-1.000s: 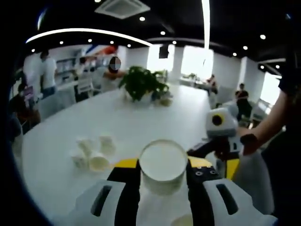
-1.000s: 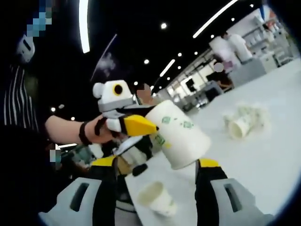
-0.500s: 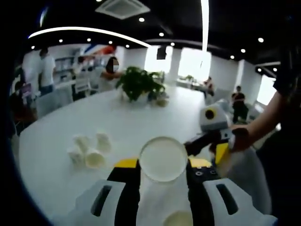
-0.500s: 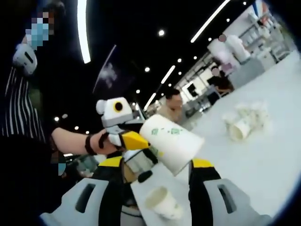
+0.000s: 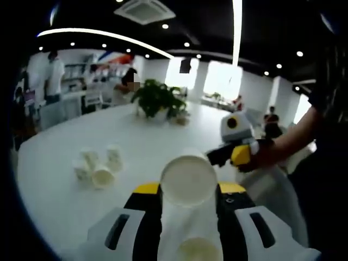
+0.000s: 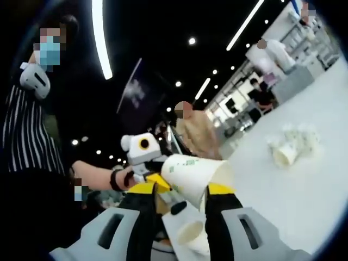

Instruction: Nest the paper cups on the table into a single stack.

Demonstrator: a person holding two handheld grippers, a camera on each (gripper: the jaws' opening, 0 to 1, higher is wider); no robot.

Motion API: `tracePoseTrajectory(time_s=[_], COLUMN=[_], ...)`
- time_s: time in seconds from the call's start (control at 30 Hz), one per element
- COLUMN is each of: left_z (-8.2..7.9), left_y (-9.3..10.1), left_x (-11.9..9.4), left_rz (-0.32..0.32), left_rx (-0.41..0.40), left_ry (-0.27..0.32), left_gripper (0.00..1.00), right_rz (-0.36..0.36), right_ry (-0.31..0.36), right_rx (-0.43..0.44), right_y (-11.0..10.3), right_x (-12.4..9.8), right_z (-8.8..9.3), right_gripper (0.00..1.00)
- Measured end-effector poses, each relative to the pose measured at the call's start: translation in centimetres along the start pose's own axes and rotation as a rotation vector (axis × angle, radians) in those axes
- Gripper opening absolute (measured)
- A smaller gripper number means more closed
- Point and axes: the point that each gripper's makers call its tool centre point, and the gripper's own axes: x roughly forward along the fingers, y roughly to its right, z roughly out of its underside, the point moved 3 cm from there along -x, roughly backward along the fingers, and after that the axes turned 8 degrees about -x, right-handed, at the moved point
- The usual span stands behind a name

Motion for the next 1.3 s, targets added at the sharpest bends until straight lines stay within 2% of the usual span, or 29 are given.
tracePoseTrajectory(time_s=[0.17, 0.3, 0.33, 0.4, 0.57, 0.77, 1.13, 1.2, 1.3], left_z=[0.5, 0.9, 1.1, 1.4, 1.6, 1.9, 2.8, 3.0, 3.2], left_y=[0.3, 0.7, 0.8, 0.9, 1.1, 1.2, 1.0, 0.8, 0.5], left_x=[-0.2, -0.4, -0.5, -0.6, -1.2, -1.8, -2.8, -3.0, -3.3], left_rz=[0.000, 0.005, 0.004, 0.002, -0.018, -0.051, -0.116, -0.129, -0.145], left_rx=[-0.019, -0.031, -0.033, -0.036, -0.057, -0.076, -0.066, -0.077, -0.084], left_ry=[0.015, 0.042, 0.047, 0.057, 0.099, 0.128, 0.158, 0.168, 0.171], left_gripper=[0.36, 0.35, 0.34, 0.34, 0.36, 0.43, 0.54, 0.59, 0.62], right_rz=[-0.039, -0.088, -0.096, -0.120, -0.137, -0.151, -0.185, -0.188, -0.194], right_ry=[-0.010, -0.012, -0.003, -0.025, -0.045, -0.080, -0.190, -0.197, -0.192], right_rx=[-0.008, -0.003, -0.004, -0.007, 0.007, 0.033, 0.009, 0.019, 0.029], right_y=[-0.6, -1.5, -1.8, -2.4, -2.8, -2.9, -3.4, -3.4, -3.5], right_x=[0.6, 0.8, 1.1, 1.5, 1.9, 2.4, 3.9, 4.1, 4.4], right_z=[-0.6, -1.1, -1.4, -1.4, -1.0, -0.7, 0.7, 0.8, 0.7], right_gripper=[0.19, 0.02, 0.02, 0.00, 0.00, 0.00, 0.00, 0.00, 0.00])
